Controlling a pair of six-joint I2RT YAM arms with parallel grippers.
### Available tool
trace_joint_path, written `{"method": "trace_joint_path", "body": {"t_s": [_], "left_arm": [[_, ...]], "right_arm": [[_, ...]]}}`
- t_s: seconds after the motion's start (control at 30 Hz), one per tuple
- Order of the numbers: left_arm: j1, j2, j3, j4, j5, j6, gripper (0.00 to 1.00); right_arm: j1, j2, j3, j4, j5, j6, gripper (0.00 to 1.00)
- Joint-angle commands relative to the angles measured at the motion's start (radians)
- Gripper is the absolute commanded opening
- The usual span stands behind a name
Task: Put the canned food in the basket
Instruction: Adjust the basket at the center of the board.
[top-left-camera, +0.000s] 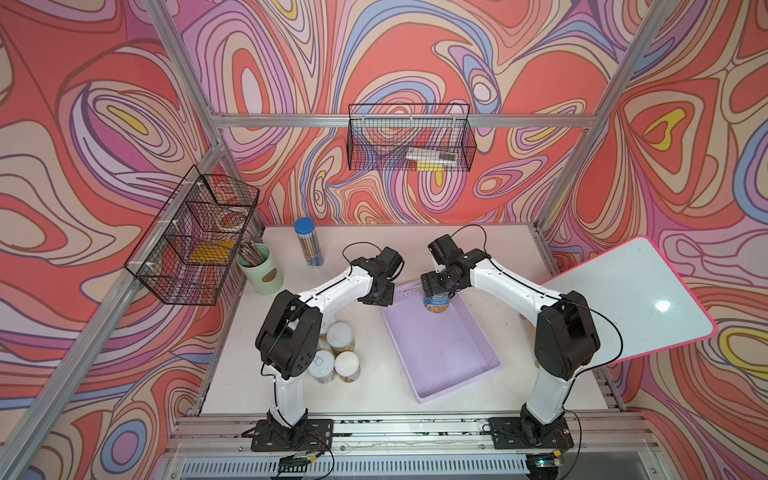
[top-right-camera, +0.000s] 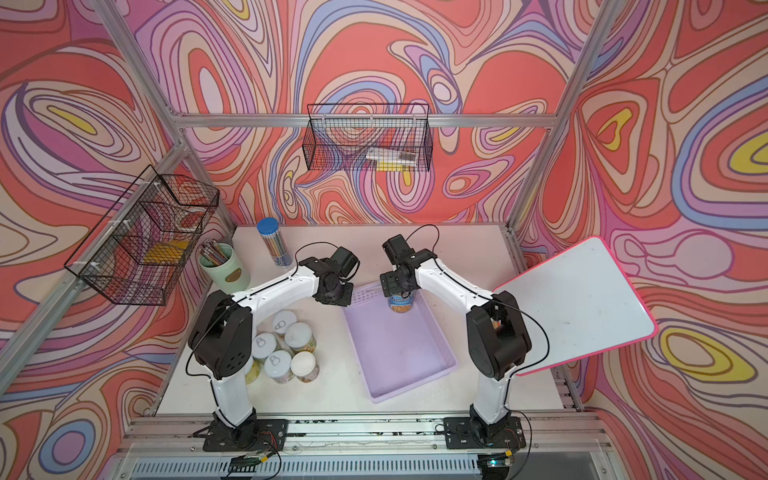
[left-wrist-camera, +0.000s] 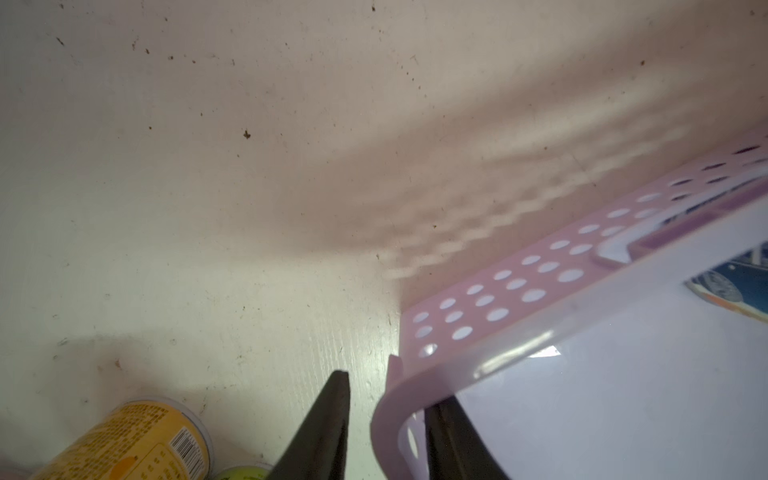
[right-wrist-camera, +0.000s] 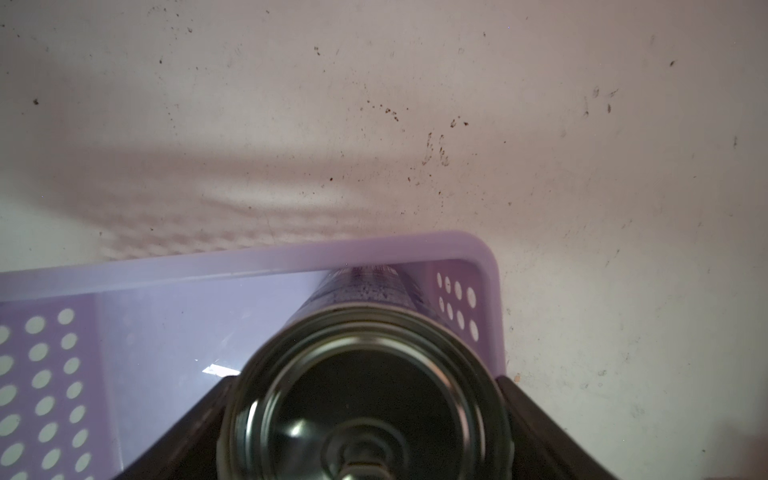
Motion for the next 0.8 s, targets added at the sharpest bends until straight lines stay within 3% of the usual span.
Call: {"method": "trace_joint_path", "body": {"t_s": [0.0,0.2,0.53,0.77], "left_arm": [[0.013,0.032,0.048,-0.024,-0.003,0.031,0.29],[0.025,0.082,0.107,-0.039,-0.018,0.055,0.24],[0.036,0.141,0.193,-0.055,-0.018,0.106,0.23],[0.037,0.149,0.195,-0.05,-0.012,0.131,0.23]], "right_arm": [[-0.004,-0.025,0.052,0.065,-0.006,0.034,0.49],[-0.004,-0.019,0.067,0.053,-0.006,0.045,0.48],[-0.004,0.01,0.079,0.043,0.138,0.006,0.47],[-0.01,0.03,0.088,0.076,0.142,-0.005,0.47]]}}
